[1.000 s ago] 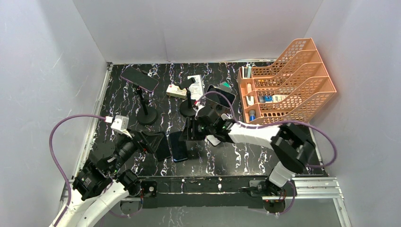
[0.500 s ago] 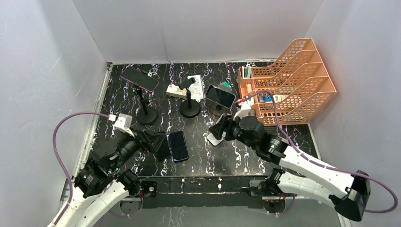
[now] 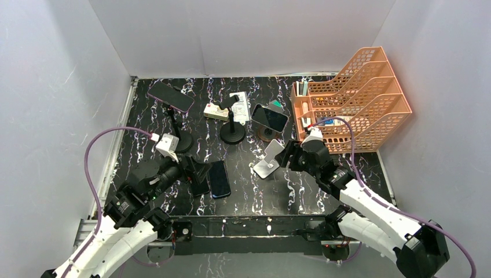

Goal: Remove the phone from the phone stand
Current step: Place the phone at the center of the board, then pick up the phone stand at the center of the board.

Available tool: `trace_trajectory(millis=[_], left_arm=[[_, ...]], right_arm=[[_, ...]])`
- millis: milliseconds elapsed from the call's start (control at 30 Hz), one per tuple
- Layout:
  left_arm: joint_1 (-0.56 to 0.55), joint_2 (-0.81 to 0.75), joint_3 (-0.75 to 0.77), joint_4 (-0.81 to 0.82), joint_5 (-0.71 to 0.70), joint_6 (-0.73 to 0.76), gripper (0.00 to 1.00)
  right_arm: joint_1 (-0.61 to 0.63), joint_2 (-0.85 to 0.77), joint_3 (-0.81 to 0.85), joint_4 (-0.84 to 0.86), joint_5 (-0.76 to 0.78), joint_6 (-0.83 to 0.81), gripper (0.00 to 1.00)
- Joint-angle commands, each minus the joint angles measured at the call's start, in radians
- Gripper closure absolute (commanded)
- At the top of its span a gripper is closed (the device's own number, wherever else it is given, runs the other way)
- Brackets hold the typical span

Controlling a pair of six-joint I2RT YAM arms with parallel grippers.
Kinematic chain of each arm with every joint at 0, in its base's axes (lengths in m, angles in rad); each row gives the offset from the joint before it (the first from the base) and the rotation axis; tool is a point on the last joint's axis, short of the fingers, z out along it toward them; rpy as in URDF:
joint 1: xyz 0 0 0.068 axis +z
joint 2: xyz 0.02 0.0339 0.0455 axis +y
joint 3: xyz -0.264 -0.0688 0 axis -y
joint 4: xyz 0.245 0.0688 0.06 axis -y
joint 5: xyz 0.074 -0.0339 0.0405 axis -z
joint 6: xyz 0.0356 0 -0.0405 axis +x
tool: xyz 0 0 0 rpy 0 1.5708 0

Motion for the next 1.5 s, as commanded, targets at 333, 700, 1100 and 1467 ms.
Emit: trace_trajectory(millis=[333,700,1100,1467], left_arm=[[0.003,-0.041,-0.034,0.032,0.012,0.025,0.21],[0.004,-0.052,-0.037,0.036,0.015,0.025,0.21],[0.003,-0.064,-0.038,0.038,0.013,0.023,0.21],[0.003,-0.069,-0.04,0.038,0.015,0.02,0.21]], right_arm=[[-0.121,0.111,-0.06,0.322,-0.17,-0.031,0.37],[-0.156,0.217,-0.042,0.413,-0.236,-0.048,0.51],[-0.159,0.153,-0.024,0.364,-0.313,-0.093,0.85],[-0.159,0.047,0.145,0.235,-0.409,-0.135,0.99]])
